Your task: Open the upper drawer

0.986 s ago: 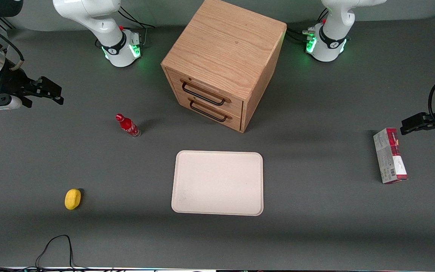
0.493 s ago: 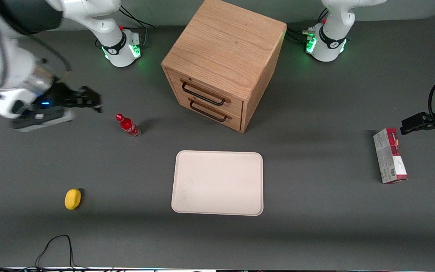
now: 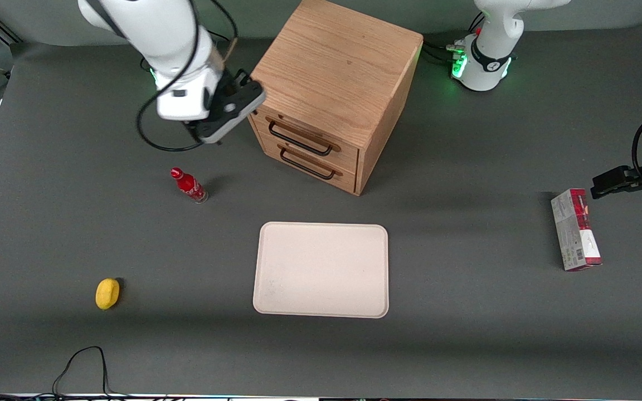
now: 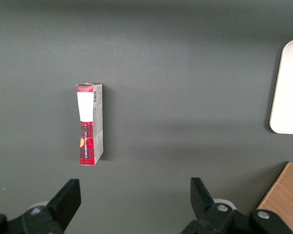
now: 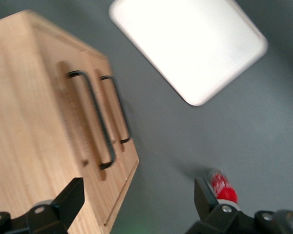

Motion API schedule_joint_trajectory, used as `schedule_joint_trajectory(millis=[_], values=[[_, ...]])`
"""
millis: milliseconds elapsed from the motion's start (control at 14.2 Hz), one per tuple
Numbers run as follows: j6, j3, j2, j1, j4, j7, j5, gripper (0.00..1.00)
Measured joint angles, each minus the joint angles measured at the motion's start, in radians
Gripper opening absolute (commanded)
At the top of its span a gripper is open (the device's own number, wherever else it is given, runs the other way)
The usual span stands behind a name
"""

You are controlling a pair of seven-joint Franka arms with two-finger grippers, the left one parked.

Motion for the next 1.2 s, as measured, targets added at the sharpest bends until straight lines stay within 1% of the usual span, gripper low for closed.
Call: schedule_joint_trajectory(millis=[141, 282, 563, 845, 1197], values=[[0.0, 0.033, 0.051, 0.0, 0.01, -0.062, 0.029, 1.0], [0.004, 0.038, 0.115, 0.001, 0.011, -0.116, 0.061, 1.0], [0.063, 0.055, 0.243, 0.003, 0.006, -0.161, 0.067, 1.0], [0.155, 0.063, 0.264, 0.013, -0.054, -0.163, 0.067, 1.0], [0.19, 0.061, 0.264, 0.011, -0.095, -0.238, 0.066, 1.0]])
